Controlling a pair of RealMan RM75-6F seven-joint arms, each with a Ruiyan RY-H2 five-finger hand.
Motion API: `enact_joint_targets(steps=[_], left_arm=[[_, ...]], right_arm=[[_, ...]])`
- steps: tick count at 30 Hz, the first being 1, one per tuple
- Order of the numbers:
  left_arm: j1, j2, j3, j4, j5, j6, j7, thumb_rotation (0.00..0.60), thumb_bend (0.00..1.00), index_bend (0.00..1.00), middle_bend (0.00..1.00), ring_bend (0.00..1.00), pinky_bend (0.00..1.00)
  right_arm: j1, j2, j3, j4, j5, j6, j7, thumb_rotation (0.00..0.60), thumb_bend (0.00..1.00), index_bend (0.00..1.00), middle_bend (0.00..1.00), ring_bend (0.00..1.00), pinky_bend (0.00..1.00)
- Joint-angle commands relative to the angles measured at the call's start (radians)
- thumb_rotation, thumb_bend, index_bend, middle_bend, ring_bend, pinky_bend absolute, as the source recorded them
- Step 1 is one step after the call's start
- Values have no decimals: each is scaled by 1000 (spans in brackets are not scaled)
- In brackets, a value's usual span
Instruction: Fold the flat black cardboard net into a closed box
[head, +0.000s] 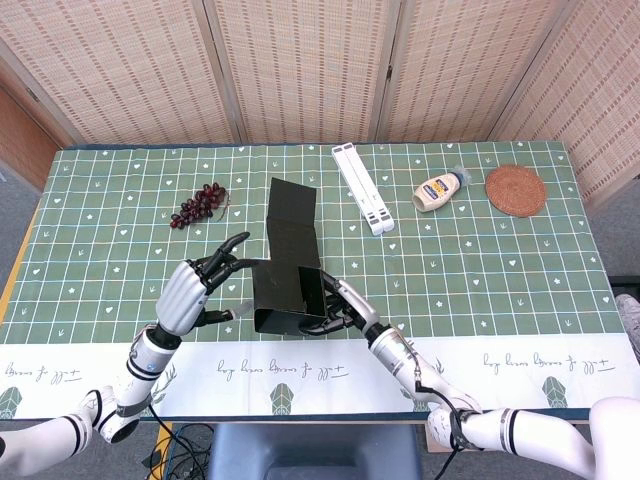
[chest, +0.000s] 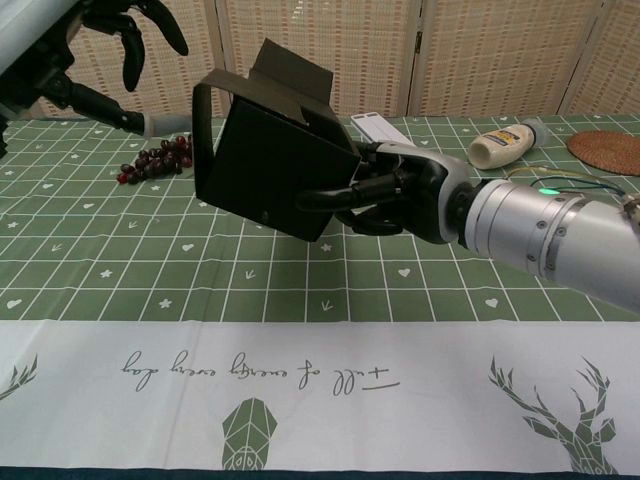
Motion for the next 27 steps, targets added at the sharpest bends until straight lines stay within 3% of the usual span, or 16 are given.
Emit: enact_joint_targets(steps=[1,9,27], left_arm=[[-16,12,11,13,16,-1,0,600,95,359,204,476,697],[-29,63,37,-14,30,-25,32,600,95,424,331,537,629],[-58,145,90,-104,33,-118,40,600,95,412,335,565,617]], right_arm=[[5,1,-2,-3,-1,2,-6,600,245,270,381,759,1000],[16,-3,-8,6,-8,7,-9,600,246,270,382,759,1000],[41,-13,-15,22,-13,0,0,600,248,270,384,759,1000]])
